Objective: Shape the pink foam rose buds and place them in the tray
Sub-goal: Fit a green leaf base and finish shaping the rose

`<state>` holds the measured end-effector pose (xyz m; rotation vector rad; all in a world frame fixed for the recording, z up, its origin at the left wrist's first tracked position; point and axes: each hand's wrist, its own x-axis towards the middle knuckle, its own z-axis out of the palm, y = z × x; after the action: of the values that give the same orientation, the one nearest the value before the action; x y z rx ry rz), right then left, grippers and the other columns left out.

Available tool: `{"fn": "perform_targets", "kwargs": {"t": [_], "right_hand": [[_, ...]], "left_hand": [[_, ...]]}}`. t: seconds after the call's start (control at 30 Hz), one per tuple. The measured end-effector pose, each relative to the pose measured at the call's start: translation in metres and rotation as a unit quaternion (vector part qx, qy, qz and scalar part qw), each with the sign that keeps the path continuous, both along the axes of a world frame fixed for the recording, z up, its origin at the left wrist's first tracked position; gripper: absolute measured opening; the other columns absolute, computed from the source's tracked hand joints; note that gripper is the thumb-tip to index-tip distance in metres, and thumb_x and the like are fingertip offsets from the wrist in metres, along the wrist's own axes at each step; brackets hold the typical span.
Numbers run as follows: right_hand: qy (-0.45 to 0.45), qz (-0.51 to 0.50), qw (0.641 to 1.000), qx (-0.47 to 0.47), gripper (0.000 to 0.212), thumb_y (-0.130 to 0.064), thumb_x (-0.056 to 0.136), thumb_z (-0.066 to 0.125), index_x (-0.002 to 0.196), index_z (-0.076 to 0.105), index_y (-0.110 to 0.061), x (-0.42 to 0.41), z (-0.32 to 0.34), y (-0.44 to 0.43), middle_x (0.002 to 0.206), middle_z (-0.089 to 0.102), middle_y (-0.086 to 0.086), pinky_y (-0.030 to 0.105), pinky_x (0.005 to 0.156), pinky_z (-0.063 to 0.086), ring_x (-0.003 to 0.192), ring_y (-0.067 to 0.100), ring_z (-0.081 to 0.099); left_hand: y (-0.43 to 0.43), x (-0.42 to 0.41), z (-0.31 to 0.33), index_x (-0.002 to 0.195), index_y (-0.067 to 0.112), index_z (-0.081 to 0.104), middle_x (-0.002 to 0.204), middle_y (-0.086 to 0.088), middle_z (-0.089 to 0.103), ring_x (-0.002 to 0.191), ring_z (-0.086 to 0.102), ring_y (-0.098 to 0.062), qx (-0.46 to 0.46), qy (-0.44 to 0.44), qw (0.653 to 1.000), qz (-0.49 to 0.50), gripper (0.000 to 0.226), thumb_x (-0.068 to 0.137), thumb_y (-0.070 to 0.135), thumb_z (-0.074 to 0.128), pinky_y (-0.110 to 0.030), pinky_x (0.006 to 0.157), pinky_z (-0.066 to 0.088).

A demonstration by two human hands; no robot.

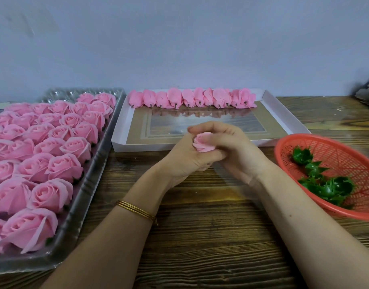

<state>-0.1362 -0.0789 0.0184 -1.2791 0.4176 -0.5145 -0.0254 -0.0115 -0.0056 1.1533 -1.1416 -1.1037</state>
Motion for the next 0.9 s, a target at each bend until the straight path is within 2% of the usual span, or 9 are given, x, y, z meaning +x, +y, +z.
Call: {"fn": "perform_targets", "kwargs": {"t": [0.03, 0.1, 0.2, 0.27, 0.33, 0.47, 0.67, 0.8, 0.9], "right_hand": [[-0.016, -0.005, 0.999, 0.036, 0.033, -0.009, 0.076, 0.058, 0.106, 0.062, 0.005, 0.000, 0.002, -0.002, 0.095, 0.060, 0.020, 0.030, 0.060, 0.053, 0.083, 0.026, 0.061], [-0.044, -0.042, 0.996, 0.064, 0.034, -0.017, 0.074, 0.056, 0.102, 0.064, 0.000, -0.001, 0.005, -0.006, 0.097, 0.063, 0.015, 0.032, 0.070, 0.052, 0.091, 0.024, 0.061], [-0.057, -0.104, 0.991, 0.061, 0.016, -0.012, 0.086, 0.056, 0.094, 0.067, -0.003, 0.003, 0.004, -0.008, 0.099, 0.070, 0.005, 0.027, 0.082, 0.052, 0.096, 0.017, 0.062], [-0.046, -0.122, 0.990, 0.048, 0.016, -0.010, 0.093, 0.055, 0.089, 0.069, -0.004, 0.006, 0.001, -0.006, 0.091, 0.070, 0.005, 0.028, 0.081, 0.051, 0.089, 0.016, 0.063], [-0.033, -0.123, 0.991, 0.029, 0.015, -0.011, 0.092, 0.058, 0.087, 0.069, -0.002, 0.008, -0.001, -0.003, 0.084, 0.070, 0.005, 0.030, 0.079, 0.052, 0.081, 0.015, 0.064], [-0.020, -0.126, 0.991, 0.033, 0.013, -0.005, 0.091, 0.059, 0.089, 0.070, 0.001, 0.010, -0.005, 0.001, 0.082, 0.069, 0.013, 0.042, 0.092, 0.050, 0.086, 0.024, 0.064], [-0.029, -0.114, 0.991, 0.067, 0.018, -0.003, 0.093, 0.053, 0.089, 0.070, 0.001, 0.012, -0.007, 0.000, 0.082, 0.069, 0.015, 0.037, 0.083, 0.052, 0.080, 0.024, 0.065], [-0.032, -0.109, 0.992, 0.061, 0.019, -0.002, 0.094, 0.051, 0.088, 0.069, 0.001, 0.013, -0.009, -0.001, 0.082, 0.068, 0.016, 0.035, 0.081, 0.052, 0.080, 0.023, 0.064], [-0.029, -0.107, 0.992, 0.056, 0.019, -0.002, 0.095, 0.050, 0.091, 0.068, 0.000, 0.013, -0.010, -0.001, 0.086, 0.067, 0.017, 0.035, 0.083, 0.051, 0.084, 0.025, 0.064]], "left_hand": [[-0.001, 0.000, -0.001, 0.066, 0.014, 0.056, 0.053, 0.000, 0.044, 0.044, 0.039, -0.007, -0.003, -0.006, 1.000, 0.009, 0.029, 0.086, -0.006, 0.063, -0.017, 0.044, 0.032], [-0.001, 0.000, -0.001, 0.064, 0.021, 0.059, 0.050, 0.006, 0.047, 0.042, 0.041, -0.004, -0.005, -0.013, 0.999, 0.030, 0.035, 0.088, -0.004, 0.062, -0.014, 0.044, 0.034], [-0.001, 0.000, -0.001, 0.064, 0.025, 0.062, 0.050, 0.014, 0.052, 0.043, 0.046, -0.001, -0.021, -0.018, 0.998, 0.059, 0.032, 0.085, 0.001, 0.065, -0.010, 0.046, 0.036], [0.000, -0.002, 0.001, 0.063, 0.028, 0.065, 0.053, 0.014, 0.055, 0.047, 0.049, 0.000, -0.027, -0.033, 0.996, 0.073, 0.030, 0.082, 0.006, 0.068, -0.011, 0.050, 0.038], [0.000, -0.003, 0.000, 0.065, 0.027, 0.066, 0.055, 0.014, 0.058, 0.051, 0.050, 0.001, -0.034, -0.042, 0.995, 0.084, 0.029, 0.083, 0.004, 0.068, -0.013, 0.054, 0.040], [-0.002, -0.003, -0.002, 0.058, 0.032, 0.065, 0.052, 0.015, 0.056, 0.051, 0.050, 0.003, -0.039, -0.057, 0.992, 0.105, 0.044, 0.085, -0.002, 0.066, -0.010, 0.051, 0.038], [0.000, -0.004, -0.001, 0.066, 0.028, 0.065, 0.055, 0.015, 0.060, 0.053, 0.055, 0.003, -0.043, -0.062, 0.991, 0.110, 0.035, 0.086, 0.000, 0.067, -0.009, 0.053, 0.041], [0.001, -0.004, 0.001, 0.074, 0.023, 0.063, 0.058, 0.014, 0.061, 0.058, 0.055, 0.001, -0.037, -0.073, 0.990, 0.113, 0.027, 0.086, -0.001, 0.066, -0.013, 0.057, 0.043], [0.001, -0.004, 0.002, 0.073, 0.022, 0.062, 0.057, 0.013, 0.059, 0.059, 0.054, 0.000, -0.034, -0.077, 0.990, 0.114, 0.026, 0.087, 0.000, 0.065, -0.015, 0.059, 0.044]]}}
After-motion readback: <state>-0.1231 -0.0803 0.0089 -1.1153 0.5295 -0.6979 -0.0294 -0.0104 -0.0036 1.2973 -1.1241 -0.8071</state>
